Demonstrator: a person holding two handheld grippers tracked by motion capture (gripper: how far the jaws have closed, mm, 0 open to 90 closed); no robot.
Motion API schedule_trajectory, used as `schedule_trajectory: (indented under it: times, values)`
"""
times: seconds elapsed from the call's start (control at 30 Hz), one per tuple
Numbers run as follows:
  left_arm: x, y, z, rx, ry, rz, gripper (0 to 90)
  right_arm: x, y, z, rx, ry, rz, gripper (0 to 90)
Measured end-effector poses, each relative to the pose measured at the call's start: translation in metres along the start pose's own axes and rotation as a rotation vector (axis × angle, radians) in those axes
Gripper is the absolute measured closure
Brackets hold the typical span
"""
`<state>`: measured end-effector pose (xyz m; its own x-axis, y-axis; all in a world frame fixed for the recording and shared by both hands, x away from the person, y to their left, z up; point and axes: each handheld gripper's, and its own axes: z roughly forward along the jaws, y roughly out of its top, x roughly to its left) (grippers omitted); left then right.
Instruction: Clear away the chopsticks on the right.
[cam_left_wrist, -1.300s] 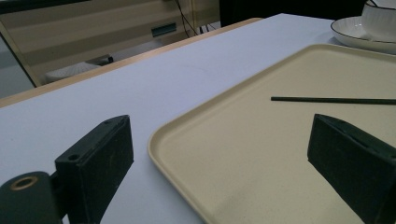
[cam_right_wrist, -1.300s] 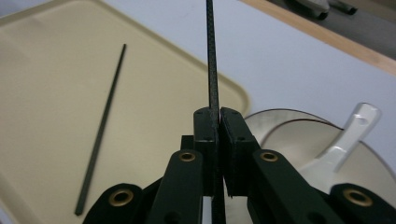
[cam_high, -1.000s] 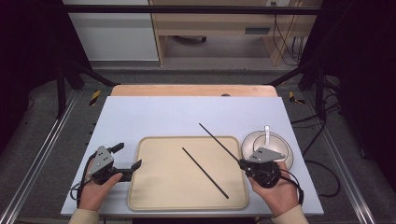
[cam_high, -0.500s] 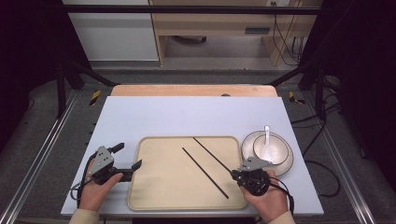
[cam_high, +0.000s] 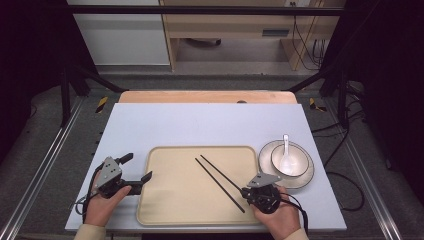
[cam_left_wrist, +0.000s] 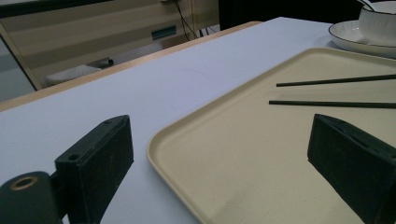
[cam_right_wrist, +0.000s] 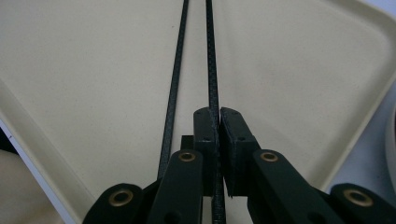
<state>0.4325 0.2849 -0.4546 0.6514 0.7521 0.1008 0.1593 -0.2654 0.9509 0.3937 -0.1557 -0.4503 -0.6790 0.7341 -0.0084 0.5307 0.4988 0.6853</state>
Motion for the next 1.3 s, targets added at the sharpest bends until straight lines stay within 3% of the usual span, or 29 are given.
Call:
schedule_trajectory:
  times: [0.47, 0.53, 0.67, 0.83, 1.0, 1.1, 1.3]
  values:
    - [-0.005, 0.002, 0.003, -0.003, -0.021, -0.002, 6.7, 0.004, 0.0, 0.019, 0.028, 0.031, 0.031, 83.1]
    - [-0.006, 0.004, 0.004, 0.0, -0.031, -0.003, 6.9, 0.004, -0.001, 0.019, 0.015, 0.05, 0.044, 74.5]
    - [-0.01, 0.007, 0.005, 0.008, -0.046, -0.003, 7.6, 0.001, 0.001, 0.014, -0.04, 0.043, 0.028, 68.8]
    - [-0.014, 0.015, 0.009, 0.026, -0.048, -0.011, 11.2, -0.008, 0.007, 0.011, -0.091, 0.045, 0.032, 52.1]
    - [-0.017, 0.019, 0.014, 0.059, -0.06, 0.0, 15.0, -0.017, 0.018, 0.012, -0.14, 0.034, 0.023, 30.7]
    - [-0.019, 0.02, 0.02, 0.105, -0.067, 0.004, 18.2, -0.024, 0.025, 0.012, -0.181, 0.025, 0.025, 20.3]
    - [-0.025, 0.025, 0.028, 0.146, -0.089, 0.006, 27.9, -0.035, 0.035, 0.009, -0.22, 0.03, 0.015, 7.1]
